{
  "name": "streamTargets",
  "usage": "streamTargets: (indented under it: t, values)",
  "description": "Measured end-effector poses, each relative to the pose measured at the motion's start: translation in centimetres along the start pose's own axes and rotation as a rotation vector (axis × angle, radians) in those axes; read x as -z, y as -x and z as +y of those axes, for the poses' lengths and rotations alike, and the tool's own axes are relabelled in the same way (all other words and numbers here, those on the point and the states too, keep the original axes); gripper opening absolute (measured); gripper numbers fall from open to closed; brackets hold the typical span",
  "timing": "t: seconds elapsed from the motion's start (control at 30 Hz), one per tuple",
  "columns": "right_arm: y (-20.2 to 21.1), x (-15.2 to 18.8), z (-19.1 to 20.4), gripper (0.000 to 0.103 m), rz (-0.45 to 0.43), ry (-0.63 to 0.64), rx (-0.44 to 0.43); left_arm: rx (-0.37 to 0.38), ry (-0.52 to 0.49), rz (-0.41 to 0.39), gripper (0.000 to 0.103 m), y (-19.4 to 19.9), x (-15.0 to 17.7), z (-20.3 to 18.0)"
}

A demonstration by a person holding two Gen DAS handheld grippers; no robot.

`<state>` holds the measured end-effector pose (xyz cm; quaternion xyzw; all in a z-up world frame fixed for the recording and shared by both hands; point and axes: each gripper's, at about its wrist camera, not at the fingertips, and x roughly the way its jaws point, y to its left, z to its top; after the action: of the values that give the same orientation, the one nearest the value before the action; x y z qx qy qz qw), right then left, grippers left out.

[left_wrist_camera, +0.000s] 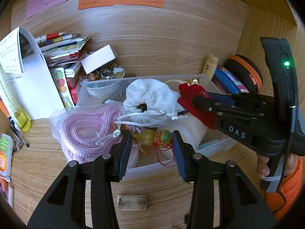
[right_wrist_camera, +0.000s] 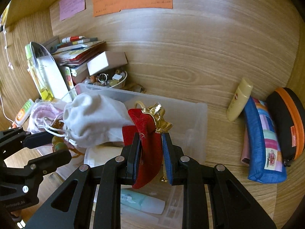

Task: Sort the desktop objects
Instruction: 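Carry the gourd charm and red pouch over the clear bin, then open the left tool releasing the gourd charm while the right tool drops the red pouch into the bin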

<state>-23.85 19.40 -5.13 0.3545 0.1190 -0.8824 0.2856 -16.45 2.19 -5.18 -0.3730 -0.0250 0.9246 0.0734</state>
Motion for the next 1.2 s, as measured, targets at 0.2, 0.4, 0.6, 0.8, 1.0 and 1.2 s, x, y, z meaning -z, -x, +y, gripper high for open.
streamTargets:
  t: [0.2, 0.4, 0.6, 0.8, 1.0, 1.2]
  values:
    - [-0.5, 0.1, 0.5, 0.023, 0.009, 0.026, 0.022, -0.018, -0.021, 0.003, 0.042, -0.2, 0.2, -0.3]
    - [-0.4, 0.1, 1.4, 0.036, -0.005, 0.074, 0.075, 0.003, -0.002, 0.014, 0.045, 0.1, 0.4, -0.2]
    - [0.2, 0.1, 2.6, 0.041, -0.018, 0.130, 0.075, -0.002, 0.009, 0.008, 0.047, 1.0, 0.5, -0.1]
    - [1.5, 0.1, 3.8, 0.067, -0.055, 0.183, 0.097, -0.061, -0.001, -0.050, 0.062, 3.3, 0.6, -0.3]
    - [2.9, 0.2, 4.6, 0.083, -0.087, 0.216, 0.132, -0.092, 0.016, -0.114, 0.073, 6.0, 1.1, 0.4]
    - [4.7, 0.2, 5.0, 0.085, -0.107, 0.216, 0.140, -0.120, 0.043, -0.163, 0.084, 8.4, 1.8, 1.4]
